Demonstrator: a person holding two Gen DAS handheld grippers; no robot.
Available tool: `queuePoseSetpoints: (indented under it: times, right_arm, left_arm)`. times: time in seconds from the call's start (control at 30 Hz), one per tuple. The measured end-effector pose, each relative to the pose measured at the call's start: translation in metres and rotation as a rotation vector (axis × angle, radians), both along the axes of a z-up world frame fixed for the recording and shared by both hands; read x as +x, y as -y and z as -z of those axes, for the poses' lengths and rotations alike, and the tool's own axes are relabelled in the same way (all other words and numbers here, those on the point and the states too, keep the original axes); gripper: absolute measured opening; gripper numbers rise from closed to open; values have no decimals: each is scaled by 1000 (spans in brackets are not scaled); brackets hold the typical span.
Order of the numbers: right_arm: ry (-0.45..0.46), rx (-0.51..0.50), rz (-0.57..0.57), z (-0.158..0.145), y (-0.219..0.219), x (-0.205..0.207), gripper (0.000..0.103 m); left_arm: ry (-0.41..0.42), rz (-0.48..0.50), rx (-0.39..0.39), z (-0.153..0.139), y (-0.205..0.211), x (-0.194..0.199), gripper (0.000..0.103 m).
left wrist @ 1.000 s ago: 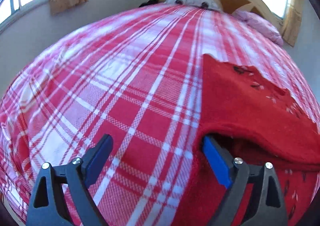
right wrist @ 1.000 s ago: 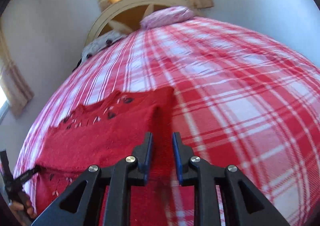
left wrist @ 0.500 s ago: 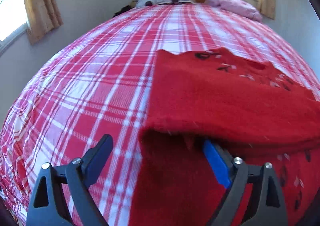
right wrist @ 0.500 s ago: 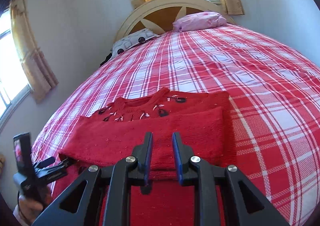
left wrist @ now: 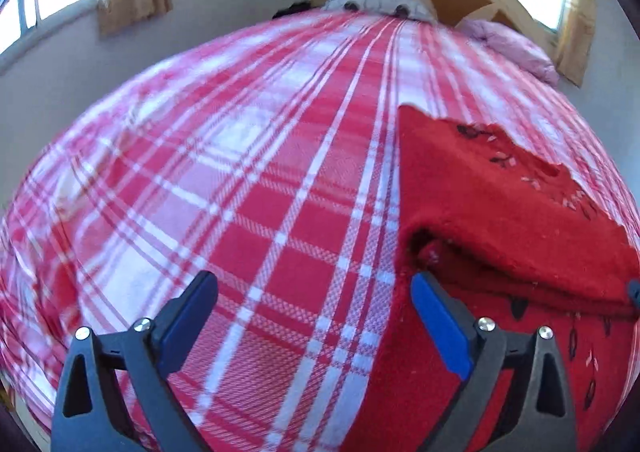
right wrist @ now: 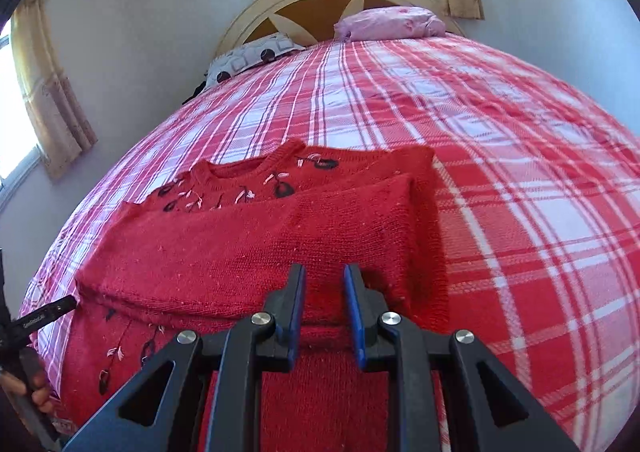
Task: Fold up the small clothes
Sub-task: 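Move both tools to the sweater hem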
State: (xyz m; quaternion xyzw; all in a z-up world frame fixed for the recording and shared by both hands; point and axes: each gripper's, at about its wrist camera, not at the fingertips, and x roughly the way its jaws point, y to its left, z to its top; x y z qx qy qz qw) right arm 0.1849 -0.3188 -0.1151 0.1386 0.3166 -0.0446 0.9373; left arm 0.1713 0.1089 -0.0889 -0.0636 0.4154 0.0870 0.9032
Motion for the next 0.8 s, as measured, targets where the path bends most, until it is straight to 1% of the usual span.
queuePoseSetpoints:
  times: [0.07, 0.13, 0.2, 0.27, 0.3, 0.33, 0.37, 0.4, 0.43, 0.47, 0.5, 0.53, 0.6, 0.7, 0.77, 0.8]
  right_arm:
    - [41, -19, 27, -10, 0, -10, 21]
    - [58, -32, 26, -20, -2, -14, 21]
    - [56, -30, 1, -25, -5, -12, 21]
    - [40, -45, -16, -23, -9, -6, 21]
    - [16, -55, -24, -18, -10, -1, 21]
    - [-11, -59, -22, -12, -10, 3, 21]
    - [-55, -58, -6, -3, -8, 9, 21]
    - [-84, -43, 1, 6, -5, 12, 21]
    - [-70, -39, 1, 9, -4, 11, 21]
    - [-55, -50, -4, 9, -4, 9, 21]
    - [-59, -64, -7, 7, -6, 8, 21]
    - [-65, -67, -5, 6, -6, 6, 21]
    - [-52, -49, 2, -4, -5, -5, 21]
    - [16, -42, -9, -24, -3, -35, 22]
    - [41, -59, -24, -33, -3, -56, 34]
    - [45, -64, -30, -36, -2, -67, 50]
  left_arm:
    - [50, 15, 21, -11, 3, 0, 99]
    - [91, 54, 45, -20, 14, 7, 99]
    - [115, 78, 44, -25, 24, 19, 99]
    - [129, 109, 41, -24, 35, 34, 99]
    - [115, 113, 67, -18, 40, 42, 99]
    - [79, 108, 104, -9, 46, 51, 99]
    - [44, 106, 126, -2, 49, 58, 99]
    - [-9, 107, 137, 10, 50, 65, 99]
    - [-33, 101, 134, 16, 49, 67, 100]
    - [-29, 93, 113, 19, 44, 65, 101]
    - [-17, 86, 86, 17, 39, 61, 101]
    - [-15, 86, 78, 14, 36, 58, 101]
    - [8, 103, 85, 7, 32, 48, 100]
    - [67, 167, 118, -5, 25, 18, 100]
    - [93, 213, 109, -10, 17, 0, 100]
    - [106, 238, 104, -11, 13, -12, 100]
